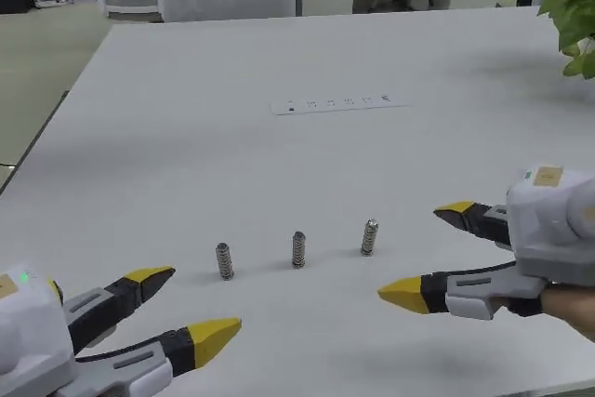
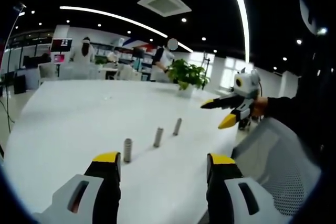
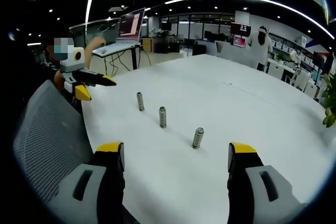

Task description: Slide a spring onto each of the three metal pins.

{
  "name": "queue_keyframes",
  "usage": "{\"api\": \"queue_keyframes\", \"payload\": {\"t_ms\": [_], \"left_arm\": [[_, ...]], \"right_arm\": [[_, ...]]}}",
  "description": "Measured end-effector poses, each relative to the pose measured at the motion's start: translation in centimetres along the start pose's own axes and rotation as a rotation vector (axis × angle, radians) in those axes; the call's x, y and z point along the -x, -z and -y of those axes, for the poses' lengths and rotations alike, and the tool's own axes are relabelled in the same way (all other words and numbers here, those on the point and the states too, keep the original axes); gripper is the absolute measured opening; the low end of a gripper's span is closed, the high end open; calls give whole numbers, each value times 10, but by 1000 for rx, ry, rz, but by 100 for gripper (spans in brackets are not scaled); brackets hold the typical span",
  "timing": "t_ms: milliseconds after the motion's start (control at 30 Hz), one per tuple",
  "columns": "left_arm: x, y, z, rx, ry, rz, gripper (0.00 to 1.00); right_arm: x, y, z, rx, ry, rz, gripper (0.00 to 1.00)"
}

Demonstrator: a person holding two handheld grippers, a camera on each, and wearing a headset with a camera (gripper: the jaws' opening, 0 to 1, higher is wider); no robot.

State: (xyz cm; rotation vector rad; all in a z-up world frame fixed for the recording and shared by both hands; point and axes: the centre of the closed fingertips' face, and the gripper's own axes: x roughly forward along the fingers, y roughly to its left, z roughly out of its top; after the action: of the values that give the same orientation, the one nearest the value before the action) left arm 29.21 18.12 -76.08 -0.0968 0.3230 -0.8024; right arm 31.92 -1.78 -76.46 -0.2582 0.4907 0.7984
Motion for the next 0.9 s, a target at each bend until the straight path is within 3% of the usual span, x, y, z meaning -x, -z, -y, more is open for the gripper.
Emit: {"api": "queue_keyframes", "payload": {"t_ms": [133, 467, 600, 900], "left_arm": [[-1, 1, 3, -12, 9, -19, 65], [-2, -1, 10, -30, 9, -35, 69], [-3, -2, 12, -41, 11, -34, 69], [-5, -3, 17, -19, 35, -30, 69]], "right_arm": [[-6, 2, -6, 2, -7, -15, 81], [-5, -4, 2, -23, 39, -2, 80], [-6, 2, 5, -13, 56, -22, 80], [-4, -3, 10, -1, 84, -1, 80]]}}
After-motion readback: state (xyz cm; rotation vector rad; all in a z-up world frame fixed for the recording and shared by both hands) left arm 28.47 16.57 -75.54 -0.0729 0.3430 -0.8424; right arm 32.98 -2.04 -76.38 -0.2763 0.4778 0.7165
